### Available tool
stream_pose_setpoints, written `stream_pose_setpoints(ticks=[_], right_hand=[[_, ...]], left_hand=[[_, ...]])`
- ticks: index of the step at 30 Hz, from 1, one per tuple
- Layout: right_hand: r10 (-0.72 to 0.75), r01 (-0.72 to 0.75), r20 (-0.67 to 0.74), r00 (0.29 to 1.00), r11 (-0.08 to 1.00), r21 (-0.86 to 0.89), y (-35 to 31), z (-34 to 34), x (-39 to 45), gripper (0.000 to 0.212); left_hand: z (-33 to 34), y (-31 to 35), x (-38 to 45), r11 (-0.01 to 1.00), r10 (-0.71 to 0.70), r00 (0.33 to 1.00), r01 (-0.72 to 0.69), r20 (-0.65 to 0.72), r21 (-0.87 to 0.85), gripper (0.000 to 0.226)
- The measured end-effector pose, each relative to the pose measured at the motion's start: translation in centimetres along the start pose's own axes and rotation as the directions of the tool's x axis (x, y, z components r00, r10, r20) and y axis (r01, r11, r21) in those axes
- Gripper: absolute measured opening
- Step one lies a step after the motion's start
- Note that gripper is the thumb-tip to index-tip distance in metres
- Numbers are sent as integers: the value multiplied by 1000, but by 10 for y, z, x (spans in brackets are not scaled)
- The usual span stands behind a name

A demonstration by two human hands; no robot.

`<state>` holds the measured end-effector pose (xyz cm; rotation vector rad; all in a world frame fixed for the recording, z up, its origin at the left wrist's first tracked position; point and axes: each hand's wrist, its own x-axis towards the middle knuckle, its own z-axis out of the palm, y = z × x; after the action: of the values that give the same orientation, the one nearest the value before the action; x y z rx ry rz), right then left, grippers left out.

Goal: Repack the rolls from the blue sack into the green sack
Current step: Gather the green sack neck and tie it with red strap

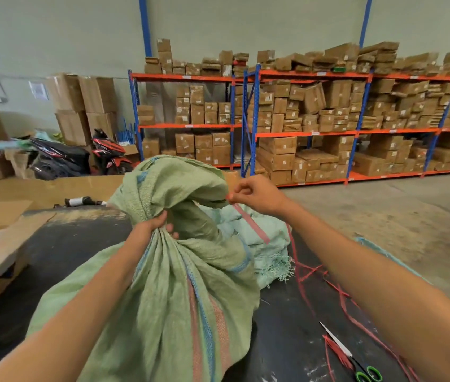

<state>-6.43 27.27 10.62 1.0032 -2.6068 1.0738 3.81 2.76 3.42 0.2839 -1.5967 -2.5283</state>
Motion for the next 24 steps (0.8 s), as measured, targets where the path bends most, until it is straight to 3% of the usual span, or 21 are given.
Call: stream_pose_setpoints(ticks=[6,9,12,15,18,24], right_hand=[[-185,206,122,975,958,-200,-72,43,15,10],[-167,178,64,984,952,-250,-88,54,28,14],[-117,123,74,990,989,-80,-103,57,38,10],[-57,15,218,974,982,189,-118,52,37,7],[-3,-55,318,948,983,173,-123,48,36,8],[-66,-7,348,935,979,203,-126,44,39,29]], left_hand=[[-10,26,-16,991,120,992,-122,34,62,27],[-19,27,-24,995,93,995,-95,40,41,29],[-23,31,-26,997,80,996,-81,44,16,46],[-21,33,-26,996,82,996,-81,45,-24,47],[-20,35,-24,994,113,993,-112,46,-17,35],[-19,41,-21,997,76,995,-77,71,5,28]])
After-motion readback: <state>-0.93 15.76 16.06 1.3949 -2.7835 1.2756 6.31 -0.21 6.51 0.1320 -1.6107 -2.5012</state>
